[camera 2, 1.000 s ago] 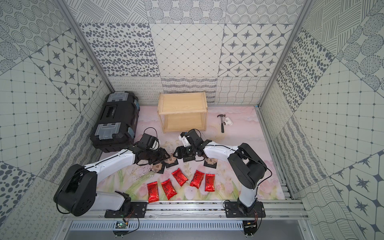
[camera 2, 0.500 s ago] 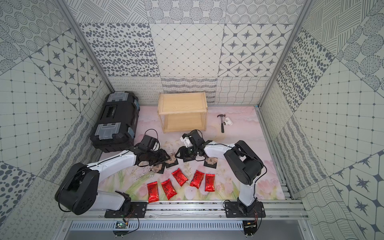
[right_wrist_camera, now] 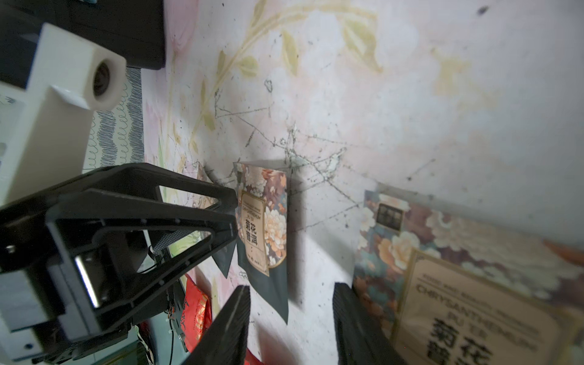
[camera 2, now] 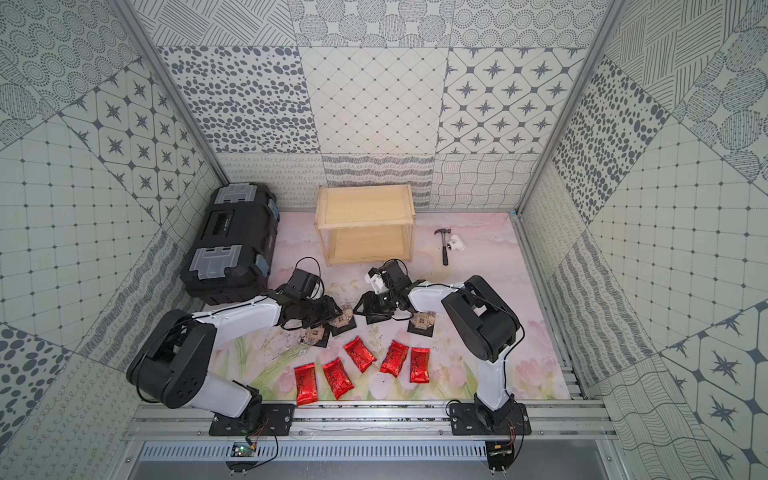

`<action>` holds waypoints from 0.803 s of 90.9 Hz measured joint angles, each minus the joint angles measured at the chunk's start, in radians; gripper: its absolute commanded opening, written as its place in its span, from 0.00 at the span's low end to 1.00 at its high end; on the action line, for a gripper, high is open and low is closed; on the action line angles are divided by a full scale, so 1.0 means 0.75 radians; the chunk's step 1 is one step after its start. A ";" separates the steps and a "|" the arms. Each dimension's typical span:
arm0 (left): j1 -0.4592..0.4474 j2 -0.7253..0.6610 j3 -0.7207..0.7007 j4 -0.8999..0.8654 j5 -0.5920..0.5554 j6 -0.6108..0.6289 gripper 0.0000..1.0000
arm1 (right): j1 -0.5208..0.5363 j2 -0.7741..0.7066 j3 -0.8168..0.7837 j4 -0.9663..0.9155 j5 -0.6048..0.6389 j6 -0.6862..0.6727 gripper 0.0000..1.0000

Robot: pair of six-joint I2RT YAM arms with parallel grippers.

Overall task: Place the tea bags on the shelf by color
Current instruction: Pick up the tea bag from the center of the board.

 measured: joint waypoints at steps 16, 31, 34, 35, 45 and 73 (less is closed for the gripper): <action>0.000 0.001 -0.018 0.050 -0.001 0.000 0.51 | 0.002 0.020 0.006 0.005 -0.014 0.027 0.46; 0.000 0.005 -0.032 0.097 0.001 -0.001 0.51 | 0.005 0.052 0.015 0.032 -0.043 0.073 0.41; 0.000 0.005 -0.035 0.107 0.001 -0.002 0.51 | 0.005 0.062 0.021 0.036 -0.048 0.083 0.40; 0.000 0.006 -0.036 0.110 0.002 -0.002 0.51 | 0.005 0.066 0.023 0.039 -0.052 0.085 0.39; 0.000 0.006 -0.046 0.140 0.003 -0.005 0.51 | 0.005 0.096 0.046 0.059 -0.079 0.117 0.36; 0.000 0.006 -0.057 0.171 0.005 -0.006 0.51 | 0.005 0.157 0.094 0.125 -0.150 0.201 0.15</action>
